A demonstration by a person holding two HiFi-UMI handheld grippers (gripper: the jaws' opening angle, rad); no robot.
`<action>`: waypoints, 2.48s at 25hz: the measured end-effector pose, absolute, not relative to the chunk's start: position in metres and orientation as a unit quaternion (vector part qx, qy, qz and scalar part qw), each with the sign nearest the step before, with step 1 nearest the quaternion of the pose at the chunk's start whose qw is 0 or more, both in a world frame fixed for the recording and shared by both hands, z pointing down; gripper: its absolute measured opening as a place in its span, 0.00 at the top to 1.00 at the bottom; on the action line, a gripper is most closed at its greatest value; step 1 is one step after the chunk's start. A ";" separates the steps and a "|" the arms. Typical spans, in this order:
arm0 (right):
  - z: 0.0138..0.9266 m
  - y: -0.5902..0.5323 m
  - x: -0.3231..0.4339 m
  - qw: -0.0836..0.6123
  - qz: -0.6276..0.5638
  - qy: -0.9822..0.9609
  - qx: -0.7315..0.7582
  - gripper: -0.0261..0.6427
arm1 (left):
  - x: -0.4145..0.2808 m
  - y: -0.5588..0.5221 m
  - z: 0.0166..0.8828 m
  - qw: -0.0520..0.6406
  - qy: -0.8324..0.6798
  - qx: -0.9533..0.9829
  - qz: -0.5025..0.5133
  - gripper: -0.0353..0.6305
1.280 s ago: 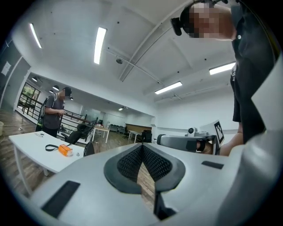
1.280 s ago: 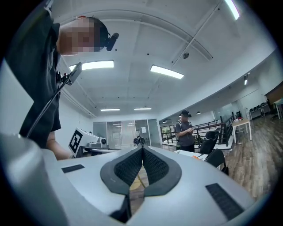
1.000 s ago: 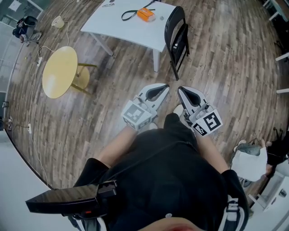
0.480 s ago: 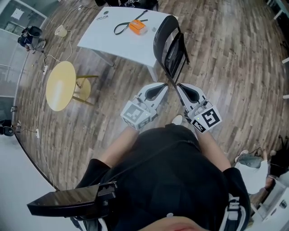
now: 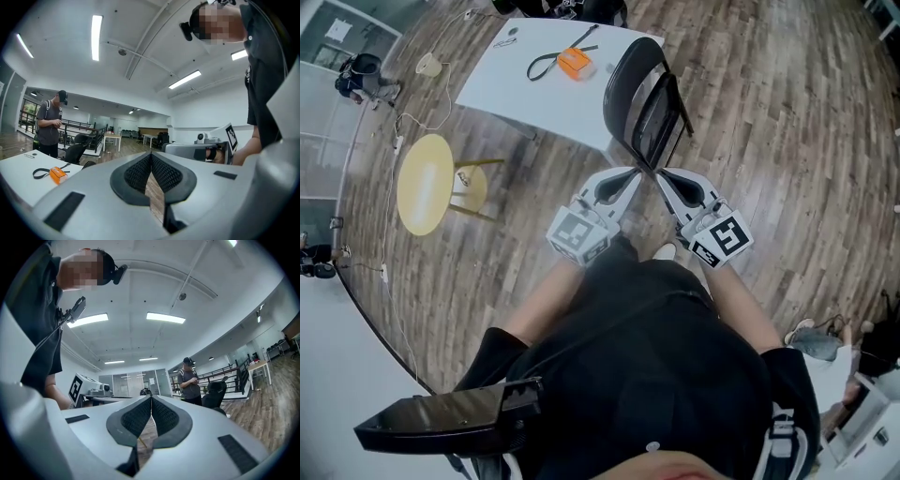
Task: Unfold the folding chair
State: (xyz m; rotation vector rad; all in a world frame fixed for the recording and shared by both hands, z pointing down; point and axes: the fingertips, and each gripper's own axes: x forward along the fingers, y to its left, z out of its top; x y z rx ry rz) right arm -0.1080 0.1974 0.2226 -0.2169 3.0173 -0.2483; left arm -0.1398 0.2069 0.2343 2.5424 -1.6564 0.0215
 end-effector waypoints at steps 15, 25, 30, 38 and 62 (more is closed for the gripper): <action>0.257 0.088 -0.205 0.015 -0.078 0.992 -0.098 0.95 | -0.239 0.087 0.274 0.076 -0.530 0.845 0.002 0.94; 0.307 0.009 -0.276 -0.017 -0.100 0.982 -0.156 0.95 | -0.334 0.000 0.341 0.149 -0.509 0.847 0.030 0.94; 0.319 -0.018 -0.291 -0.023 -0.108 0.976 -0.186 0.95 | -0.361 -0.035 0.380 0.175 -0.510 0.840 0.062 0.93; 0.338 -0.033 -0.285 -0.042 -0.132 0.971 -0.196 0.95 | -0.374 -0.071 0.475 0.300 -0.522 0.782 0.161 0.64; 0.424 -0.072 -0.231 -0.118 -0.246 0.908 -0.318 0.95 | -0.365 -0.099 0.525 0.430 -0.531 0.695 0.223 0.82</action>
